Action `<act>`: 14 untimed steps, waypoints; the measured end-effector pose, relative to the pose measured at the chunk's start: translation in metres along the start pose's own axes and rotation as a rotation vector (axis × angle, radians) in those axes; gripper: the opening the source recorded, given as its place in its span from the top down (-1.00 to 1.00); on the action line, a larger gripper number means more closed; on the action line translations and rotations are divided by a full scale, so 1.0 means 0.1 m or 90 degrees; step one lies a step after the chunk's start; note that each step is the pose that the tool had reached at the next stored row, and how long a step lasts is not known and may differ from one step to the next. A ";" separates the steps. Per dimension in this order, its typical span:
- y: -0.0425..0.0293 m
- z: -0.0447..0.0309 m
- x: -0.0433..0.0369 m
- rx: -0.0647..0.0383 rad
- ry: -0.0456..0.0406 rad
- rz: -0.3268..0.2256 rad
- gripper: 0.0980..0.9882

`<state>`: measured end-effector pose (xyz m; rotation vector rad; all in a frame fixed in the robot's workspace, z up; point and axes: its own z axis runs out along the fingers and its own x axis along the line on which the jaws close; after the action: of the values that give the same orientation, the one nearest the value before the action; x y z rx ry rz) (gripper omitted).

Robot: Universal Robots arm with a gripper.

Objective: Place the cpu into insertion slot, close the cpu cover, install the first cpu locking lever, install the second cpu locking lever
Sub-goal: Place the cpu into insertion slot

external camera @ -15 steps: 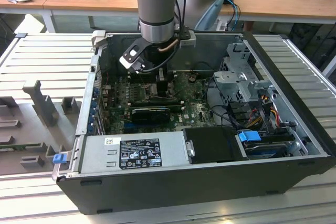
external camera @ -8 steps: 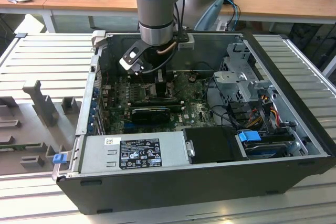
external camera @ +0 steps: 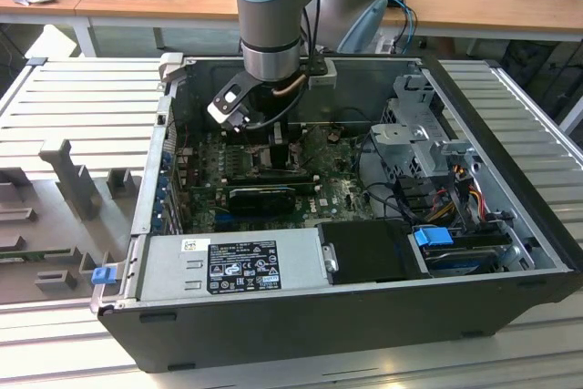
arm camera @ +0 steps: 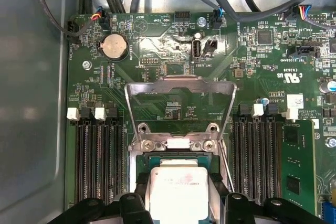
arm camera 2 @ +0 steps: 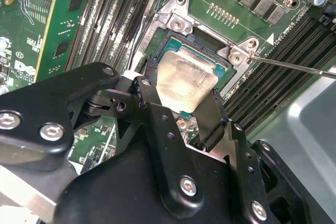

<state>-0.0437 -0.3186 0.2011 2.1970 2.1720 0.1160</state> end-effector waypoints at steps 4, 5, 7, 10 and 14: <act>0.000 0.003 0.001 0.000 0.0001 0.000 0.03; 0.000 0.003 0.001 0.000 0.0001 0.000 0.00; 0.000 0.005 0.001 0.000 0.0001 0.000 -0.15; 0.000 -0.004 0.001 0.000 0.0001 0.000 -0.15; 0.003 -0.038 0.001 0.000 0.0002 0.000 -0.15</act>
<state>-0.0437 -0.3185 0.2049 2.1972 2.1719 0.1165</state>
